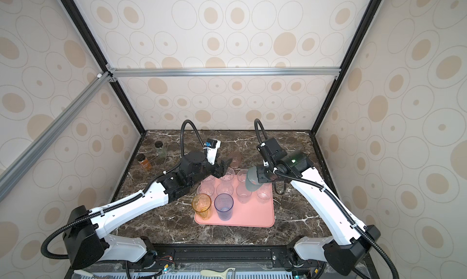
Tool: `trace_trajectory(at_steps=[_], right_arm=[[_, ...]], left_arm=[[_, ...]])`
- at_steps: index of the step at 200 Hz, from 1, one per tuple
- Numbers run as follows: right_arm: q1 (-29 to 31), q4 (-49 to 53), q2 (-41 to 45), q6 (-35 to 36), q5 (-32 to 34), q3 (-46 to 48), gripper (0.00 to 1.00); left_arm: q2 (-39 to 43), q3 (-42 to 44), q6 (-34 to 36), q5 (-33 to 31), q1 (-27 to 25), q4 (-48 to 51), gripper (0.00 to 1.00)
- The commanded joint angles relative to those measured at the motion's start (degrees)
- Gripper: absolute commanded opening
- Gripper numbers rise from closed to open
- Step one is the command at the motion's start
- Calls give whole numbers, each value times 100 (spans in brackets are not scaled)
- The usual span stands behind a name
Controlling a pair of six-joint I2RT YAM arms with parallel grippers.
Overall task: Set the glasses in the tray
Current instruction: 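Carry the teal glass over the tray beside the blue glass with the right gripper, then lower the teal glass onto the tray and open the right gripper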
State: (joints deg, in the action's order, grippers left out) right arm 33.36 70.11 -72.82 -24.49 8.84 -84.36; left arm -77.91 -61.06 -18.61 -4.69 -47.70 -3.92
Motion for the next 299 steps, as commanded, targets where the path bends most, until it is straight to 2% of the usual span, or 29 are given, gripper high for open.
trace_trajectory(at_steps=[1, 43, 77, 146, 197, 299], right_arm=[[198, 483, 237, -291, 258, 214, 0], [550, 784, 533, -736, 470, 646, 0], [1010, 569, 715, -1236, 656, 1137, 0], [2103, -572, 507, -1987, 1150, 2290, 0], [2336, -1192, 131, -2077, 1158, 2623, 0], [2429, -1702, -110, -2155, 1101, 3101, 0]], left_arm=[[-25, 45, -106, 32, -55, 96, 66], [-68, 112, -46, 19, -67, 52, 67], [-146, 83, -51, 73, -65, 67, 66], [-144, 326, 131, -84, -64, -26, 67], [-119, 407, 556, -379, -54, 81, 69], [-53, 452, 691, -419, 28, 57, 70]])
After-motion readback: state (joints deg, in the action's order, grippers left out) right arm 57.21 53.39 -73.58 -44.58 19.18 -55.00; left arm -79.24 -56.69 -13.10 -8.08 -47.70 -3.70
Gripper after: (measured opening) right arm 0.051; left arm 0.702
